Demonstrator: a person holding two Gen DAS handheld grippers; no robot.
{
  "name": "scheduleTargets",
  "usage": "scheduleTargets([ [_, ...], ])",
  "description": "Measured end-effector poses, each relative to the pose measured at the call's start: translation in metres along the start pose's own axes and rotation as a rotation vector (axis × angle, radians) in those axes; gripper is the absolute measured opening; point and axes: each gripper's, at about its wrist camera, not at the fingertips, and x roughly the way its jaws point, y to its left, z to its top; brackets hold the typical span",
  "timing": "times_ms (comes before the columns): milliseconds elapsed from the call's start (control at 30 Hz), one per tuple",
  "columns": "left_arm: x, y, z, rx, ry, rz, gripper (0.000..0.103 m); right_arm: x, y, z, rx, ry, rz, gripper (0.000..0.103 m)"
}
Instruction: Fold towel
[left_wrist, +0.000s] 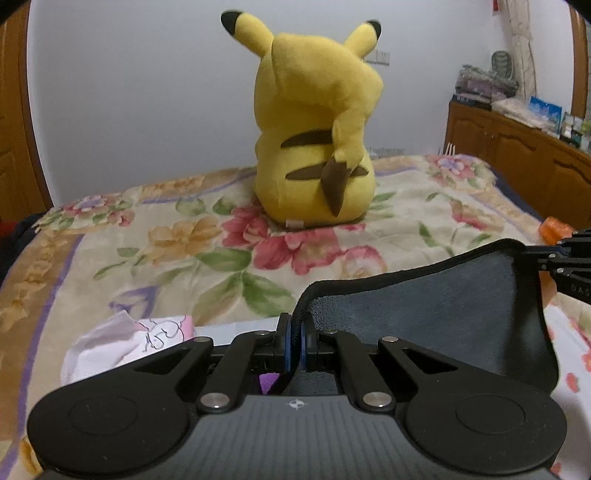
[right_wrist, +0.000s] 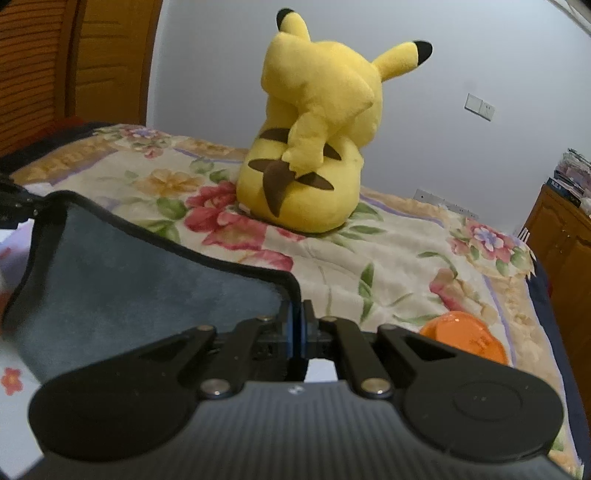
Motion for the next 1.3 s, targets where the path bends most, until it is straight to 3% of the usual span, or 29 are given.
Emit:
scheduleTargets([
  [400, 0.046, 0.007, -0.022, -0.019, 0.087, 0.014, 0.013, 0.044, 0.004, -0.025, 0.021, 0.075, -0.002, 0.008],
  [467, 0.045, 0.007, -0.023, -0.035, 0.092, 0.008, 0.028, 0.044, 0.006, -0.027, 0.034, 0.084, 0.001, 0.013],
  [500, 0.043, 0.007, -0.023, -0.044, 0.09, -0.001, 0.044, 0.043, 0.006, -0.028, 0.038, 0.083, 0.003, 0.013],
  [533, 0.04, 0.007, -0.023, -0.049, 0.085, -0.011, 0.052, 0.04, 0.008, -0.029, 0.039, 0.083, 0.001, 0.013],
  [933, -0.027, -0.008, -0.018, -0.025, 0.059, -0.031, 0.077, -0.013, 0.019, -0.019, 0.102, 0.048, 0.049, 0.015],
  [967, -0.034, -0.011, -0.018, -0.014, 0.056, -0.03, 0.077, -0.02, 0.019, -0.018, 0.106, 0.044, 0.052, 0.02],
  [1000, -0.04, -0.013, -0.018, -0.005, 0.056, -0.027, 0.078, -0.027, 0.02, -0.017, 0.112, 0.039, 0.057, 0.037],
  [1067, -0.054, -0.016, -0.018, 0.006, 0.056, -0.023, 0.08, -0.042, 0.02, -0.016, 0.124, 0.022, 0.064, 0.048],
  [1300, -0.105, -0.025, -0.017, 0.019, 0.031, -0.017, 0.085, -0.086, 0.024, -0.007, 0.149, -0.012, 0.069, 0.057],
])
